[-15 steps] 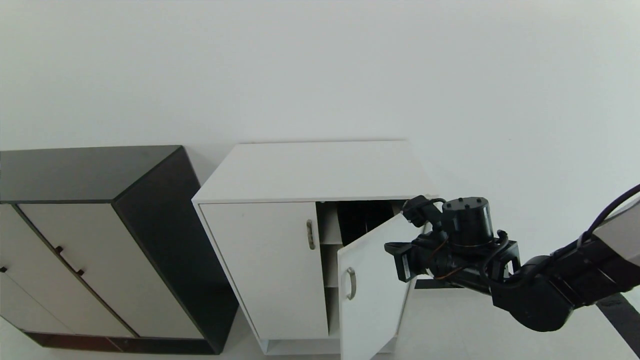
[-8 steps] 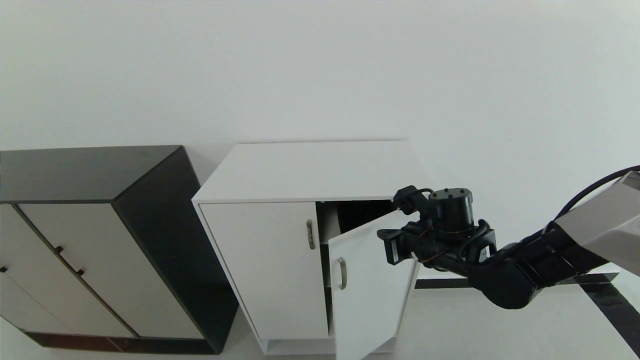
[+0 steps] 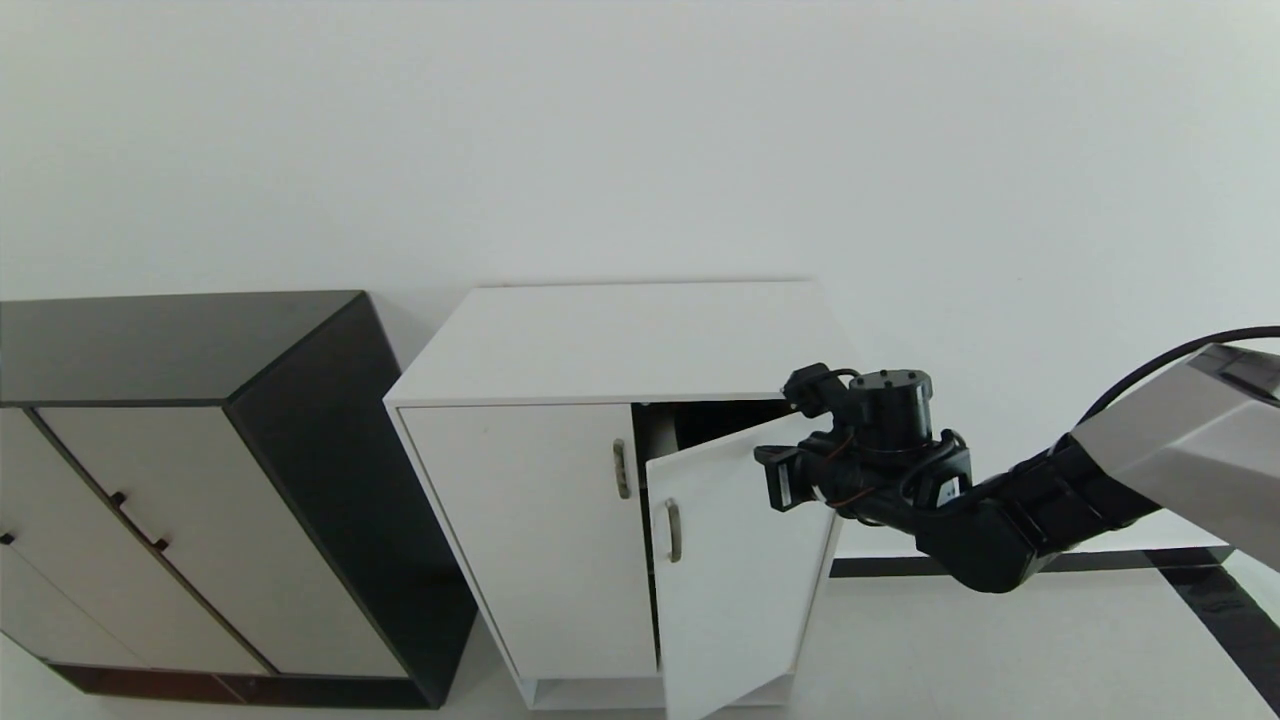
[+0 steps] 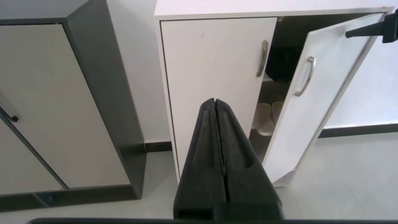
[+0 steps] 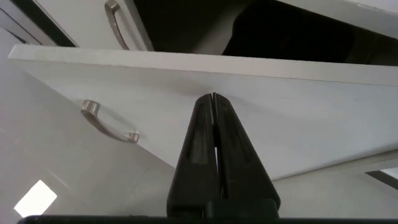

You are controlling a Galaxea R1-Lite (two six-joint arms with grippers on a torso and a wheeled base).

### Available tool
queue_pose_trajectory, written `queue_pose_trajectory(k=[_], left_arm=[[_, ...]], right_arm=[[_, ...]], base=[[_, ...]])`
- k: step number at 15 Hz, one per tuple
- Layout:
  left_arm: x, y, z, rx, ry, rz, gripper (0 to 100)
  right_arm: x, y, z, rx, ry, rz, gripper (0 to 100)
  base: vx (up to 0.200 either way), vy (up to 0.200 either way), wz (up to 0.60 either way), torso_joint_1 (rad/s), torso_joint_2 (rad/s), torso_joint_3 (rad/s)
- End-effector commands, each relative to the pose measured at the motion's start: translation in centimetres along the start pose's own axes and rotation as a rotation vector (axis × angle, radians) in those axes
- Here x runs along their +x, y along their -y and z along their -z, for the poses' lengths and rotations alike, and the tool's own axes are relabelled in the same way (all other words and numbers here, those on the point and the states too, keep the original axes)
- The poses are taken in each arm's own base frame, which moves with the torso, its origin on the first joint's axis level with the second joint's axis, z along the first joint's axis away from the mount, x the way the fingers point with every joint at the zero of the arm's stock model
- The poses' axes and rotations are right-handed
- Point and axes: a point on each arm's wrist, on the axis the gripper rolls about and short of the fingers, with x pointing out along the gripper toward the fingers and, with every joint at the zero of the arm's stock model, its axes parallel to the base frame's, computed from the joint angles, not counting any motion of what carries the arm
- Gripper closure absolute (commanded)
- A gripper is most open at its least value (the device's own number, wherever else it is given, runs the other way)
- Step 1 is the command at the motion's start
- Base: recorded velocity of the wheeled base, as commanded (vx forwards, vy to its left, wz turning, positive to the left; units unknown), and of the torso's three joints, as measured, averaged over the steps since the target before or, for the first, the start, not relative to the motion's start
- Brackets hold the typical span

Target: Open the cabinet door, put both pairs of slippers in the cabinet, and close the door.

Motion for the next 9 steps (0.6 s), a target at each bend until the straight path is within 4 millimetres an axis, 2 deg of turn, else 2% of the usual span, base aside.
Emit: queue_pose_trajectory(k=[1,9], left_arm=[[0.0,0.0,0.0,0.0,0.0,0.001,100],[0.0,0.0,0.0,0.0,0.0,-0.001,100]], right_arm=[[0.7,0.2,0.4,0.001,-0.005,0.002,100],[2.1,0.8,0.6,0.005,0.0,0.014,100]], base=[[0.0,0.0,0.0,0.0,0.0,0.0],[0.0,0.0,0.0,0.0,0.0,0.0]])
